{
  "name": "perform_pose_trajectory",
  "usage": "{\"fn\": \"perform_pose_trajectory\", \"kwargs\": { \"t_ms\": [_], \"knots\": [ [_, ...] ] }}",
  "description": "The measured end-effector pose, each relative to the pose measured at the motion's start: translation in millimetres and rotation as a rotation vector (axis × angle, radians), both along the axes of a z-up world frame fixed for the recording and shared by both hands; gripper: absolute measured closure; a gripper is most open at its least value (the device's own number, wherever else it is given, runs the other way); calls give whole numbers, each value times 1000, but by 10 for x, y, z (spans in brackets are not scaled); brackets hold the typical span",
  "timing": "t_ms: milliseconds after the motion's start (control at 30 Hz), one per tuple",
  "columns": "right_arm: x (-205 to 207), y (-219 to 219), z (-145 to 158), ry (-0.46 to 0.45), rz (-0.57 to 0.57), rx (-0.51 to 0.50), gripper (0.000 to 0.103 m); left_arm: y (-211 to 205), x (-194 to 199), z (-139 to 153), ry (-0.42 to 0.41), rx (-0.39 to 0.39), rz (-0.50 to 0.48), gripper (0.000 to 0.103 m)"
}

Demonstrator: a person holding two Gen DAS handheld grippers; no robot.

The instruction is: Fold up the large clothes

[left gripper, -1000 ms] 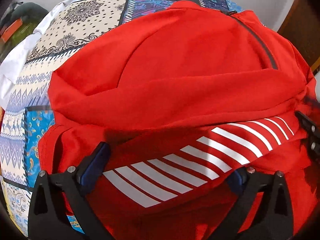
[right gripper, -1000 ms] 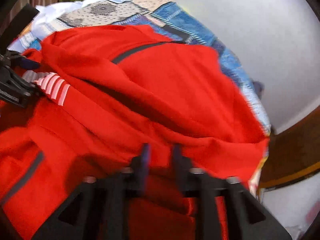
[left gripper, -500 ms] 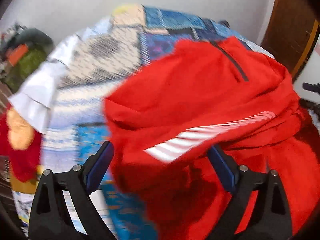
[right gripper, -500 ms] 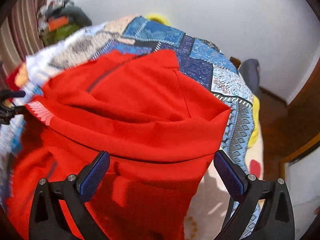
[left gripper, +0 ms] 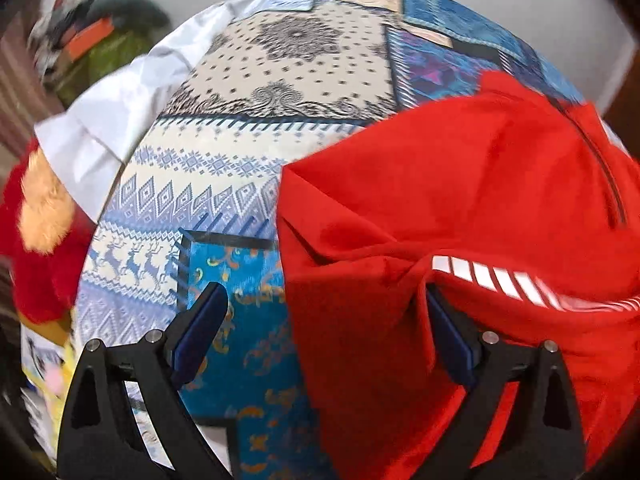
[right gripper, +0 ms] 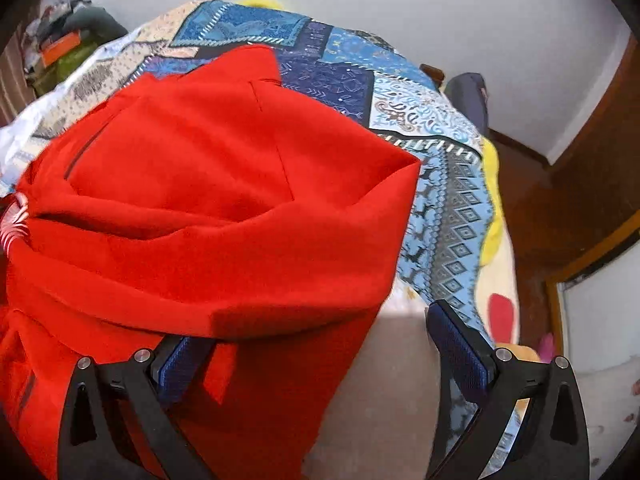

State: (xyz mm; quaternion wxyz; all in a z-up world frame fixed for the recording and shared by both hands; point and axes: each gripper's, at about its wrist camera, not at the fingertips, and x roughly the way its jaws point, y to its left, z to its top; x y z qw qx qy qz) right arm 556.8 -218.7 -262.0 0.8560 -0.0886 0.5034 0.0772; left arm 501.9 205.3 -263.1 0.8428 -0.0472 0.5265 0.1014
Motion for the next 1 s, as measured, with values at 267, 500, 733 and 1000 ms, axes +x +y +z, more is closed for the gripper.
{"fn": "perform_pose_trajectory", "kwargs": {
  "t_ms": [267,500,733,1000],
  "knots": [
    [-147,-160,136,25,-11,32,0,-74,-310,-218,78,125,-77,4],
    [-560,-230,636,-8,9,159,0,-67,-828,100,85,137,-106,5],
    [-1155,37,631,99,75,240,0,-612,-1513,308,22,59,-230,5],
    [-1856,62,412,169,97,156,0,-1162,-2079,-15,104,49,-303,5]
  ]
}}
